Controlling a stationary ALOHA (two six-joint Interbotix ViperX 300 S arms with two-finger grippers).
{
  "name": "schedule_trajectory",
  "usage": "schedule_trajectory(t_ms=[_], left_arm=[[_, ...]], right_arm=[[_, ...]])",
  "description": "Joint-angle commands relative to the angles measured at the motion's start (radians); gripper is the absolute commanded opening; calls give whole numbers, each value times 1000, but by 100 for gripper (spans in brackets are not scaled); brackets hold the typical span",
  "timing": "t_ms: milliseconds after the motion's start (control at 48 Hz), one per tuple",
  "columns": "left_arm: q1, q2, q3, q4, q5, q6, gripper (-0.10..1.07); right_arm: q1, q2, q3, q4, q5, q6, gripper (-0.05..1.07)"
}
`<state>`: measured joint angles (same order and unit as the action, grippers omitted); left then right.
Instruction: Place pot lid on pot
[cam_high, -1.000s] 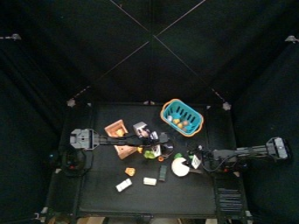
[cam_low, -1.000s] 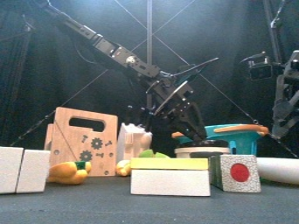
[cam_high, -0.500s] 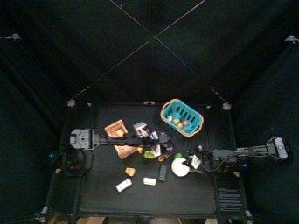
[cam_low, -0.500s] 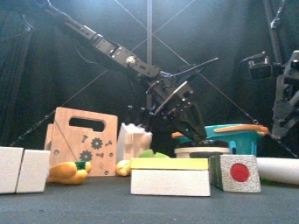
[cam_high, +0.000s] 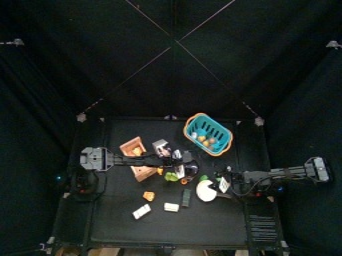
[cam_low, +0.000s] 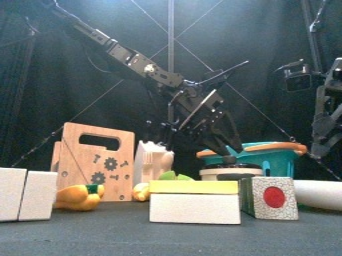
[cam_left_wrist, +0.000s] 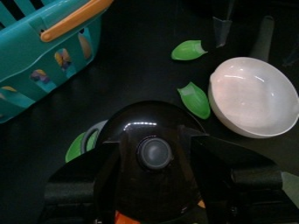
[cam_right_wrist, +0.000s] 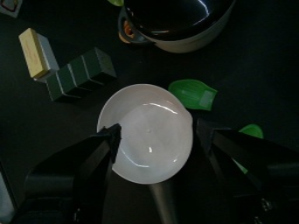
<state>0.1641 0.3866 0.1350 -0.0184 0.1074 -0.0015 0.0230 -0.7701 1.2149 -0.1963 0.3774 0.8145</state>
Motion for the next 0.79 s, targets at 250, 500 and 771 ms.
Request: schedule_trajectory(t_ms=[250,500,771], left_arm=[[0,-38,-21,-8,-6,0,85],[-3,-38,-20,-8,-6,0,85],[-5,-52,-23,-9,-9,0,85]], right_arm=[[-2,5,-9,-2,-6,0,100],[-3,5,-9,-3,-6,-2,100],[-3,5,-17,-2,-8,0,100]])
